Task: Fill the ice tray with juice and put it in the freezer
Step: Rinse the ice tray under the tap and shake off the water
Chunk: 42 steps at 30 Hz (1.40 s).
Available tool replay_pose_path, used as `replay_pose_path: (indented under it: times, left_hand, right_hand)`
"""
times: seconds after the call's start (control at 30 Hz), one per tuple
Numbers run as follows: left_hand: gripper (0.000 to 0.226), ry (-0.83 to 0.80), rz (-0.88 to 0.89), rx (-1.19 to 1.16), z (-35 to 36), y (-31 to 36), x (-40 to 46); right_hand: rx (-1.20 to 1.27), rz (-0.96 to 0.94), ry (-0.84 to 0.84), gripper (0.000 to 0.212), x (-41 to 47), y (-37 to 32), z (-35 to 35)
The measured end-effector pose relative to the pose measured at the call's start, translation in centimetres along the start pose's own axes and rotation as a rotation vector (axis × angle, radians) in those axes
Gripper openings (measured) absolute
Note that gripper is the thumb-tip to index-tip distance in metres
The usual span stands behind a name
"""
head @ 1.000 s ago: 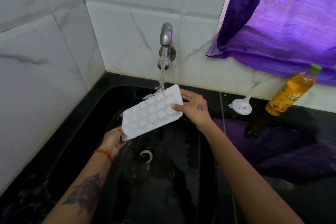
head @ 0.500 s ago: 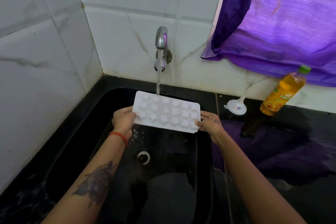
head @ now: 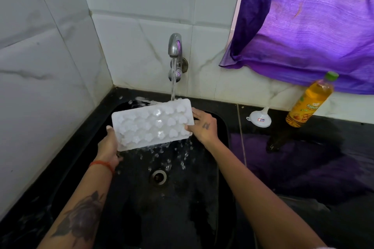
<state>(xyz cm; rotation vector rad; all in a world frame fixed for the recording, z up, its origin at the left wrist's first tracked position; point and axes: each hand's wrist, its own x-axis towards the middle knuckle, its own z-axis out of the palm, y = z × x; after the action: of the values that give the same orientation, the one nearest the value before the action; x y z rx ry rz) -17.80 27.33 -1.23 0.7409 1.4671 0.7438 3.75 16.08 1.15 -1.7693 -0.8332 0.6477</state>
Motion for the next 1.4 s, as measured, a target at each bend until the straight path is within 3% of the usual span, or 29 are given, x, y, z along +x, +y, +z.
replay_pose_path:
  times: [0.1,0.23,0.3,0.43,0.57,0.63,0.77,0.9,1.27,1.4]
  left_hand:
    - [0.078,-0.125,-0.173,-0.155,-0.6,-0.4,0.4]
    - [0.086,-0.216,-0.205,-0.419,0.4,-0.9,0.0]
    - [0.073,-0.243,-0.143,-0.47,1.6,-1.0,-0.6]
    - [0.029,-0.368,-0.054,-0.506,4.4,-0.5,-2.0]
    - [0.024,-0.476,0.003,-0.464,6.5,-0.3,-2.6]
    - [0.022,-0.51,0.017,-0.371,7.1,-0.5,-2.6]
    - [0.031,-0.557,0.059,-0.151,6.8,-1.2,-2.1]
    - [0.026,-0.476,0.016,-0.077,5.3,-1.2,-1.2]
    - [0.038,-0.348,-0.08,-0.205,2.6,-1.8,0.5]
    - [0.035,-0.357,-0.071,-0.177,4.4,-1.8,-0.3]
  right_hand:
    - [0.007,-0.047,0.019,0.061,0.0,-0.2,-0.2]
    - [0.107,0.034,0.092,0.037,-0.9,1.2,-2.0]
    - [0.269,0.194,0.098,0.029,-1.6,1.7,-2.9]
    - [0.729,0.465,0.058,0.049,-1.9,2.6,-5.0]
    - [0.913,0.403,0.203,0.018,-2.2,4.0,-7.1]
    - [0.948,0.351,0.244,0.018,-2.4,4.9,-7.9]
    - [0.923,0.313,0.235,0.045,-2.7,5.4,-8.2]
    - [0.793,0.263,0.157,0.055,-2.7,4.8,-6.9]
    - [0.432,0.006,-0.011,0.054,-1.6,-2.2,-3.1]
    - [0.373,0.021,0.051,0.054,-1.1,-2.0,-4.6]
